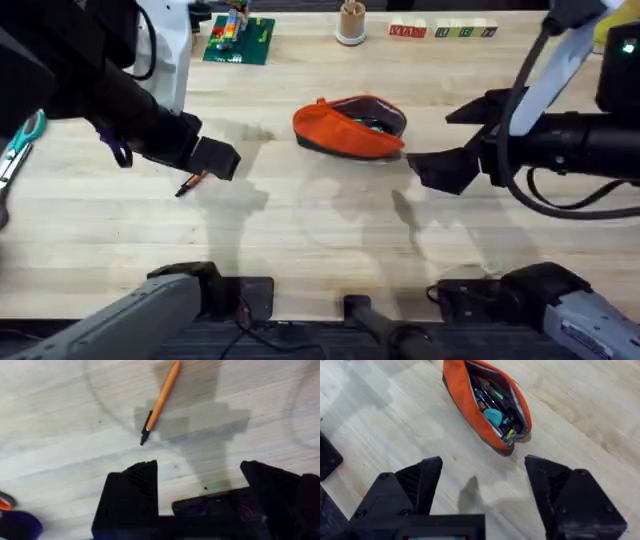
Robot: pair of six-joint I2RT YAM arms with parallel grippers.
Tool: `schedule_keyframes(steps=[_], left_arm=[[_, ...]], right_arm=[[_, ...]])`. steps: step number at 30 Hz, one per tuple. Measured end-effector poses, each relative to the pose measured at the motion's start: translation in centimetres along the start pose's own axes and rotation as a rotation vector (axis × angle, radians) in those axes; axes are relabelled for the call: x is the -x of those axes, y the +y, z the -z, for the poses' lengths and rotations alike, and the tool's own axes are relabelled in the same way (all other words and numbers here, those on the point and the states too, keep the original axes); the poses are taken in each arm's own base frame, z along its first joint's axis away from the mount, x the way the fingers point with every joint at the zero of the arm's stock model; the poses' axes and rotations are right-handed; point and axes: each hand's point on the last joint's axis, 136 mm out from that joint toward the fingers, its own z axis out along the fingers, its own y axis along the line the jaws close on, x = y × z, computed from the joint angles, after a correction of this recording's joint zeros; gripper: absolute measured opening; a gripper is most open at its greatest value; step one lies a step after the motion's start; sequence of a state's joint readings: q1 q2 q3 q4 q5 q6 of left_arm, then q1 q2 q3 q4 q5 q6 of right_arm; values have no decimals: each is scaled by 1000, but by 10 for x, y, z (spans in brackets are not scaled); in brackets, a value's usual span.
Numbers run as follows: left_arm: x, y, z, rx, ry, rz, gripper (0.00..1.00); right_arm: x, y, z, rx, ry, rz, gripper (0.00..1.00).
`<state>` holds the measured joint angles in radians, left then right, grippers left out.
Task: Unzip the bag, pick up the pens from the table one at a time and place them inside, then zip the bag closed.
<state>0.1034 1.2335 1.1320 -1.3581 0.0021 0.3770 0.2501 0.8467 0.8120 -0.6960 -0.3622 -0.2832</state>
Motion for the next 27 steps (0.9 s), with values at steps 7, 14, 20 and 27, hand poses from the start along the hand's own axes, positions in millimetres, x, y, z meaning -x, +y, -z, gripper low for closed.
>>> schedule_keyframes(steps=[7,14,20,27], left_arm=[[9,11,0,24,-44,-99,993],[11,20,-6,23,-29,-205,993],[13,27,-21,1,13,-284,995],[21,35,-34,-7,24,-324,993]], right_arm=[[0,0,0,1,0,1,997],[0,0,0,0,0,0,998],[0,0,0,0,0,0,998],[0,0,0,0,0,0,997]])
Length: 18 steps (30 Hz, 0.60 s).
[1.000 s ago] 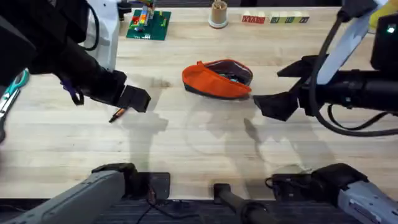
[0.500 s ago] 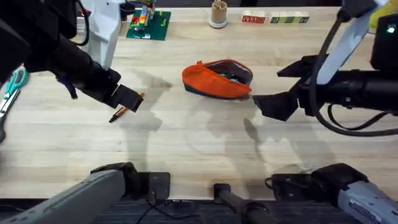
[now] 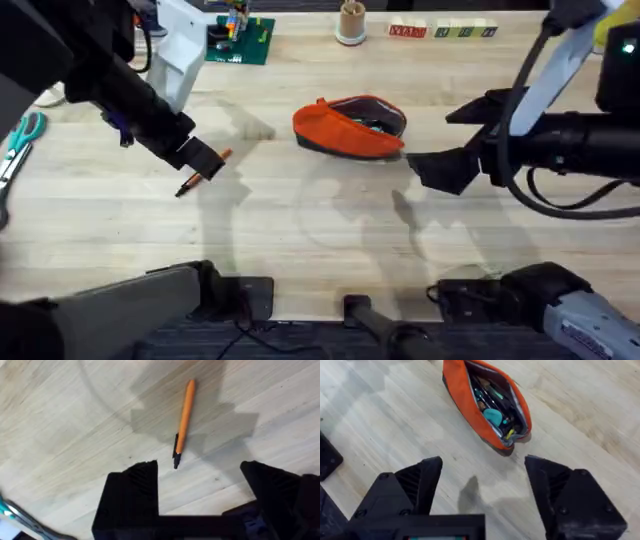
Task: Unzip the bag, pick up the pens from the table one at a time and place them inside, then zip the bag closed.
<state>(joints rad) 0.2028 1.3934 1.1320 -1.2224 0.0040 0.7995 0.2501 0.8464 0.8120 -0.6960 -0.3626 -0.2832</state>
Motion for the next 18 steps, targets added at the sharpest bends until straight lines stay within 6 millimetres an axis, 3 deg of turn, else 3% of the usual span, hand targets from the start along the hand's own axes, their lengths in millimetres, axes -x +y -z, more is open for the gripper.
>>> schedule_keyframes(steps=[18], left_arm=[[2,-7,-35,-137,76,-81,993]], right_arm=[[0,0,0,0,0,0,997]])
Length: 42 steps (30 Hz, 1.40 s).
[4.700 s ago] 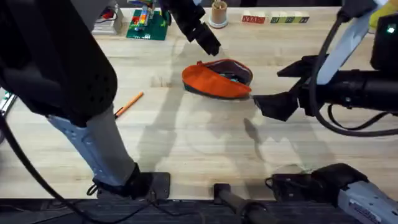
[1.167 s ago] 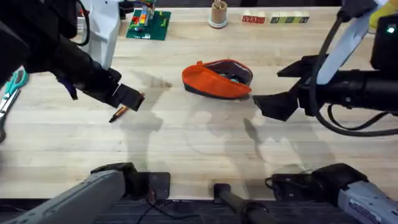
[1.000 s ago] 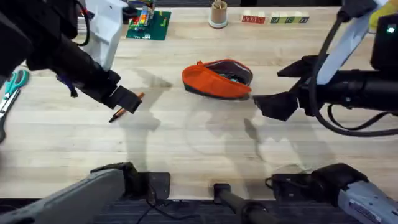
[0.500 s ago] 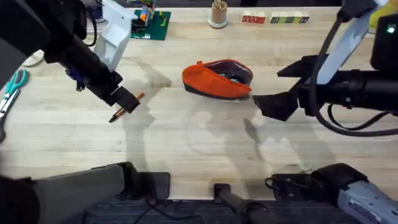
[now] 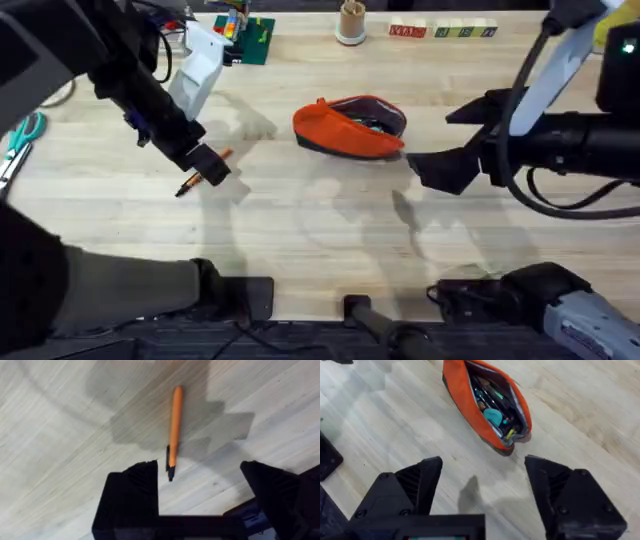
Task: Unzip the bag, pick up the pens from the table one at a time and place them inside, then zip the bag closed.
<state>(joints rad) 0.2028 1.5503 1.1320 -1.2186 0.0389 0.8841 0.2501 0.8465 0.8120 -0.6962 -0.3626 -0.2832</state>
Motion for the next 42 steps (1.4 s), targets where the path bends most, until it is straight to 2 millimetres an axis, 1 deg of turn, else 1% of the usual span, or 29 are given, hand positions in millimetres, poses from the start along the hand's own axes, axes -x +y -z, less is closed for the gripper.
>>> schedule_keyframes(steps=[4,15,23,28,39,42], left_arm=[[3,-2,-5,-32,-4,1,994],[8,0,-26,-91,19,-20,993],[16,8,-33,-64,-10,-57,995],[10,4,-48,-72,-3,-63,995],[10,5,-51,-41,-24,-74,998],[11,6,-51,-36,-26,-74,944]], right_arm=[[0,0,0,0,0,0,997],[0,0,0,0,0,0,998],[0,0,0,0,0,0,998],[0,0,0,0,0,0,998],[0,0,0,0,0,0,997],[0,0,0,0,0,0,998]])
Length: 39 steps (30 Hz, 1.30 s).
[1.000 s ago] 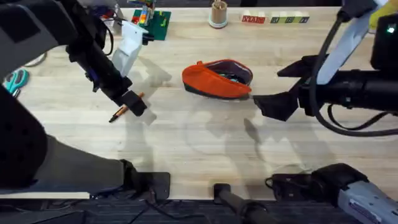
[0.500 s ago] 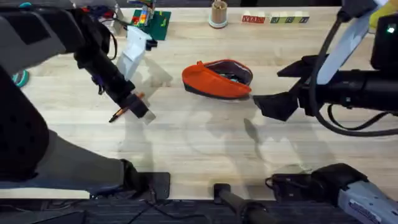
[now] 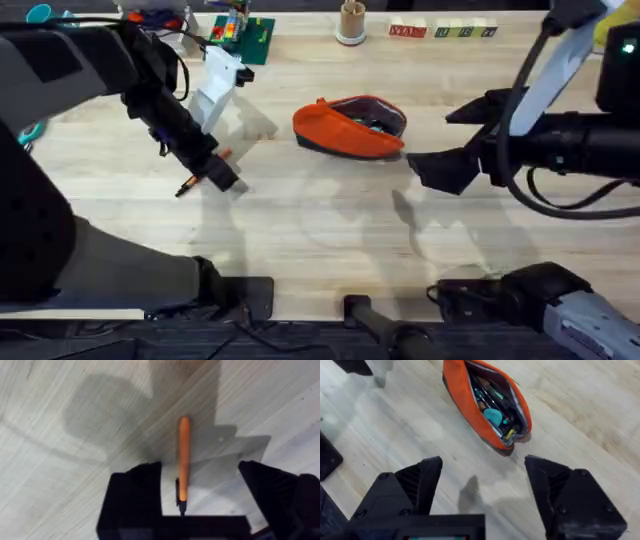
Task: Unzip the bag, pick up the pens from the table one at a time and place them inside, then zip the bag closed.
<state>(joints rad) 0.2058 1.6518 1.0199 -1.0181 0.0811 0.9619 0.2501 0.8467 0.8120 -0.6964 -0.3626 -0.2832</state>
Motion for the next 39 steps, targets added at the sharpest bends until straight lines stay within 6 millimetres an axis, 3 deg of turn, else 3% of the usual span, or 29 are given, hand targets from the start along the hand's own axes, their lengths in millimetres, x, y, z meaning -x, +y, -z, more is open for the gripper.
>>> schedule_keyframes(steps=[4,7,9,11,33,39], left_arm=[[-1,6,0,24,2,-1,700],[-2,6,-1,23,6,2,442],[-3,5,-2,18,9,1,184],[-3,3,-2,13,12,-1,59],[-2,2,-1,20,14,18,41],[0,-11,3,17,6,33,41]], right_arm=[[0,0,0,0,0,0,998],[0,0,0,0,0,0,998],[0,0,0,0,0,0,997],[0,0,0,0,0,0,997],[0,0,0,0,0,0,998],[0,0,0,0,-1,0,998]])
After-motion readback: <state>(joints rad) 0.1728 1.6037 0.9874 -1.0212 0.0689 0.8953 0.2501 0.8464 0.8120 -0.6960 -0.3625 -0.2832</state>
